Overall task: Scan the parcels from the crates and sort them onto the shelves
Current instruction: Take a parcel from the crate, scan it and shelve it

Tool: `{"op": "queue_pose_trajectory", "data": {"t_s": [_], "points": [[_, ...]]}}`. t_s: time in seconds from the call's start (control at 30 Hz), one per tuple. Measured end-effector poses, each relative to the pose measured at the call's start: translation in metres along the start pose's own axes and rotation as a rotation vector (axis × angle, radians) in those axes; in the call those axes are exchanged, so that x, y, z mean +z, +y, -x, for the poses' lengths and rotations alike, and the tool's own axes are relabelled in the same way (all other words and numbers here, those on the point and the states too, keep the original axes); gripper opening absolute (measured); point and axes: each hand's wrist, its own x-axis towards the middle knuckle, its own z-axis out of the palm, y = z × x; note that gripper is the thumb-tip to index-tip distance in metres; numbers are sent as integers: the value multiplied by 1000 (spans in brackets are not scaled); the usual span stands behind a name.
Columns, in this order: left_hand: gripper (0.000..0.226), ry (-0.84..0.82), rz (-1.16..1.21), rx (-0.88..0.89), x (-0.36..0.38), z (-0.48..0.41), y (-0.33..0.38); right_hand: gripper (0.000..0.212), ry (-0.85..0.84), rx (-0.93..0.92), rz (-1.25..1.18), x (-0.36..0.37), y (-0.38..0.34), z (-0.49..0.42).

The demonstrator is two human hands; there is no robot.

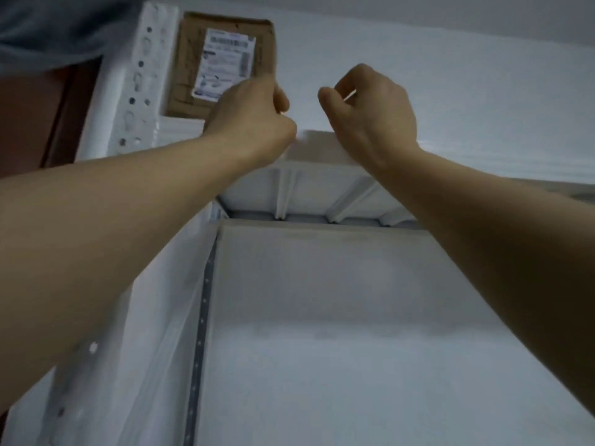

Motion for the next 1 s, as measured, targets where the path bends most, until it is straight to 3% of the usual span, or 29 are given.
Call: {"op": "queue_pose_trajectory", "data": {"t_s": [0.17, 0.3, 0.43, 0.5, 0.57, 0.67, 0.87, 1.0], "points": [[28, -50, 12, 42, 48, 57, 29, 27, -123, 67, 33, -37, 47, 52], [41, -232, 119, -24, 87, 113, 71, 30, -217, 106, 113, -100, 99, 96], [29, -355, 294, -108, 131, 176, 142, 33, -325, 191, 215, -196, 161, 148], [34, -446, 403, -137, 157, 215, 186, 42, -414, 284, 265, -253, 189, 184], [21, -567, 455, -155, 181, 261, 231, 44, -539, 397, 354, -313, 218, 226], [51, -745, 480, -169, 210, 322, 300, 53, -672, 609, 462, -402, 260, 285], [53, -1051, 552, -187, 258, 414, 420, 57, -806, 972, 539, -558, 311, 372], [51, -1235, 562, -179, 288, 470, 483, 33, -867, 1171, 591, -636, 345, 414]]}}
